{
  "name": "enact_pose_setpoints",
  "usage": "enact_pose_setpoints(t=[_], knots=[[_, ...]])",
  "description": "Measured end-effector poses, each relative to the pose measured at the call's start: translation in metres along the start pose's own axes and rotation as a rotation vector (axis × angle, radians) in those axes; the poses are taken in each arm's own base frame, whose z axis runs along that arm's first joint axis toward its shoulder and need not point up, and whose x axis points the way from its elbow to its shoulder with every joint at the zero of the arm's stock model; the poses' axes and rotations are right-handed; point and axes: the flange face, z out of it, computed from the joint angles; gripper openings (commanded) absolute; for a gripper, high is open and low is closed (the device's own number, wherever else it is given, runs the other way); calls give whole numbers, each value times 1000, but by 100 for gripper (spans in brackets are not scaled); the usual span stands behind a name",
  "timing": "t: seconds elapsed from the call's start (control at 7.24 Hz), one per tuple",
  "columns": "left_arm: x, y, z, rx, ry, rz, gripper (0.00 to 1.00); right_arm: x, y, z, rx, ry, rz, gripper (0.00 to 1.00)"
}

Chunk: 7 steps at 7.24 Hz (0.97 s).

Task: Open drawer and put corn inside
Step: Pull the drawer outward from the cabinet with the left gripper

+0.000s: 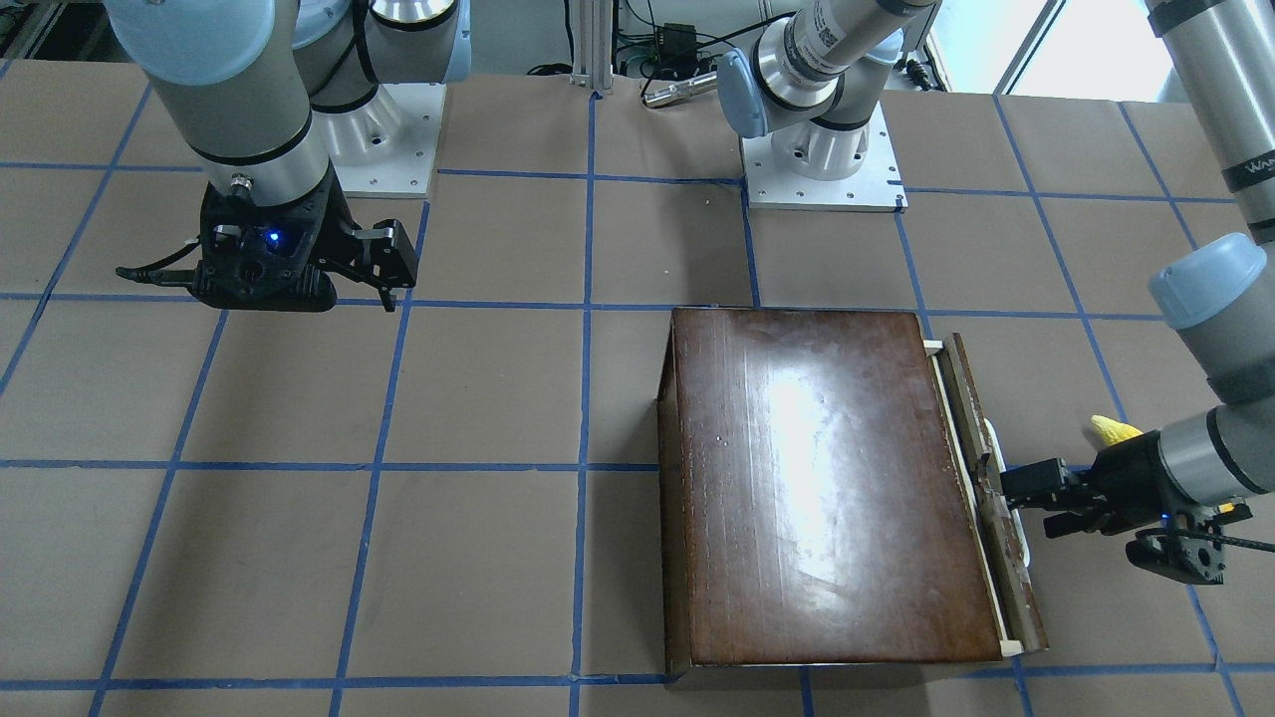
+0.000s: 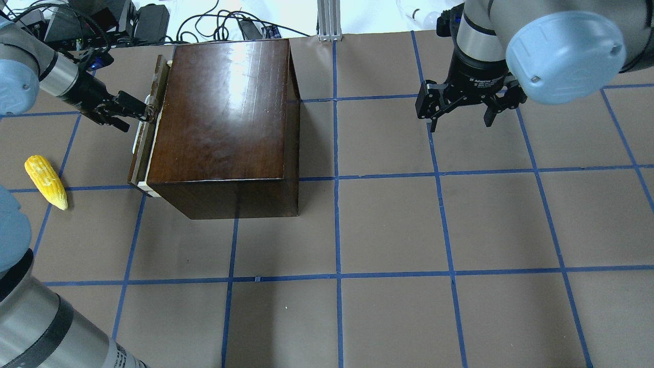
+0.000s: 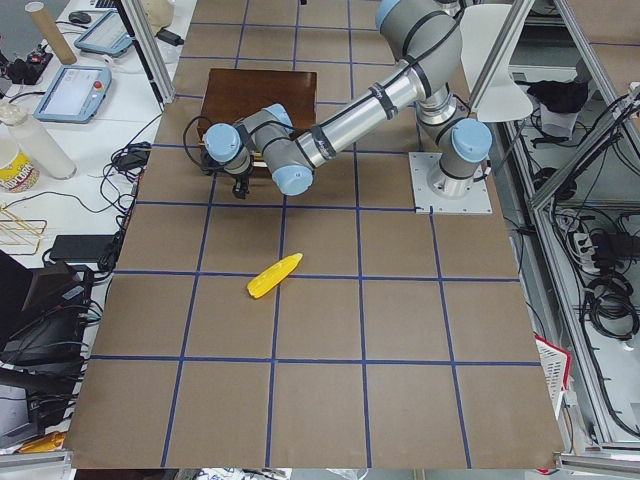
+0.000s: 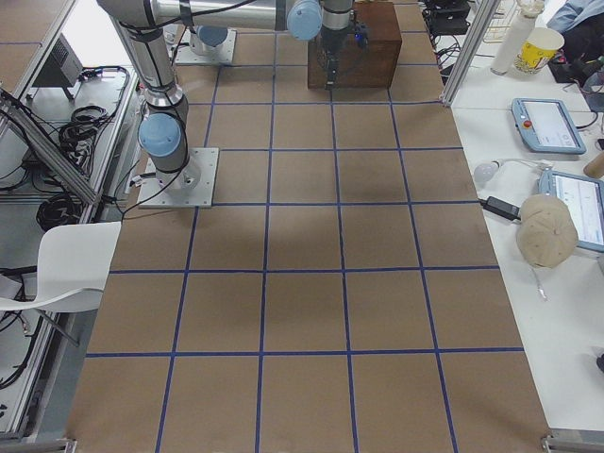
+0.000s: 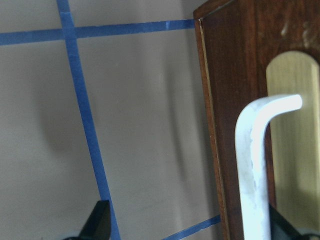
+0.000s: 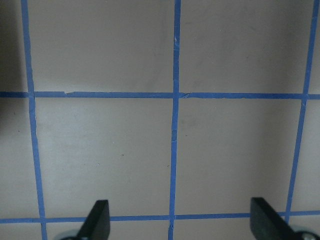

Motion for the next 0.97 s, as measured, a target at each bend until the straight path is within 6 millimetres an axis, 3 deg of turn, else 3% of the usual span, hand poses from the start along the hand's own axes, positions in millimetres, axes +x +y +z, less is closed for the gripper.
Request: enact_pose_setpoints(t=[0.97], knots=[[-34,17,-14,2,12,-42,100,0,0,0,0,0,0,100]])
